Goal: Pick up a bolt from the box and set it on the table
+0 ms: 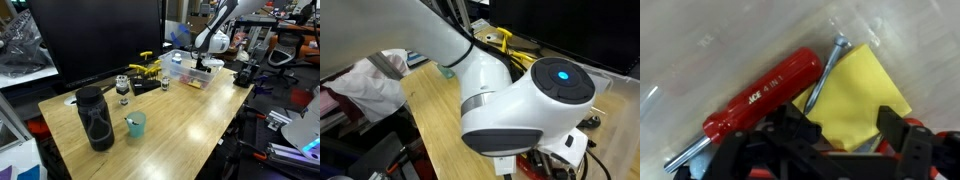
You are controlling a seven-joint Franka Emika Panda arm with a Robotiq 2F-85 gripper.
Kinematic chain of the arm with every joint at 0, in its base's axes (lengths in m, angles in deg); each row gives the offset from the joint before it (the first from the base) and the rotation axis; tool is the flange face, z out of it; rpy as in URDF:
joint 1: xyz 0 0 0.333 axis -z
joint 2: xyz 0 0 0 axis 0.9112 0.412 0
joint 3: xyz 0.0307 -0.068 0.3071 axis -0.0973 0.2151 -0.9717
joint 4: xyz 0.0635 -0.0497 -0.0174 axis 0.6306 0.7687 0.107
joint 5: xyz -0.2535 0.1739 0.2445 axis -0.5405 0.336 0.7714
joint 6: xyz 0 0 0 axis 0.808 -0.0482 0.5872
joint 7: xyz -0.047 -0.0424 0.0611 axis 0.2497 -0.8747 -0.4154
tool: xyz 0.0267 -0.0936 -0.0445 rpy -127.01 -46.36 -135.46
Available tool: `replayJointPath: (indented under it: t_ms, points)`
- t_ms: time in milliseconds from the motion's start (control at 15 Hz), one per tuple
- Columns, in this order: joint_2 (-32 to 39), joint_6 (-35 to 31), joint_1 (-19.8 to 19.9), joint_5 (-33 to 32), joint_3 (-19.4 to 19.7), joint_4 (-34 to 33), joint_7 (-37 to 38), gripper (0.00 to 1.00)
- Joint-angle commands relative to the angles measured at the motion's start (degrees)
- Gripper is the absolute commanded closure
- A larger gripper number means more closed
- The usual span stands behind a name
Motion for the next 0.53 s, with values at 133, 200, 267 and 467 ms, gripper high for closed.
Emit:
replayJointPath:
  t_ms: [133,200,267,467]
  points:
    - [0.7,0.1,0.3,0.4,0.0,-0.9,1.7,0.53]
    - [0.7,0.2,0.3,0.5,0.1,-0.9,1.8,0.59]
    - [0.7,0.2,0.3,0.5,0.2,-0.9,2.0,0.65]
    - [0.8,0.4,0.3,0.4,0.5,-1.0,2.6,0.71]
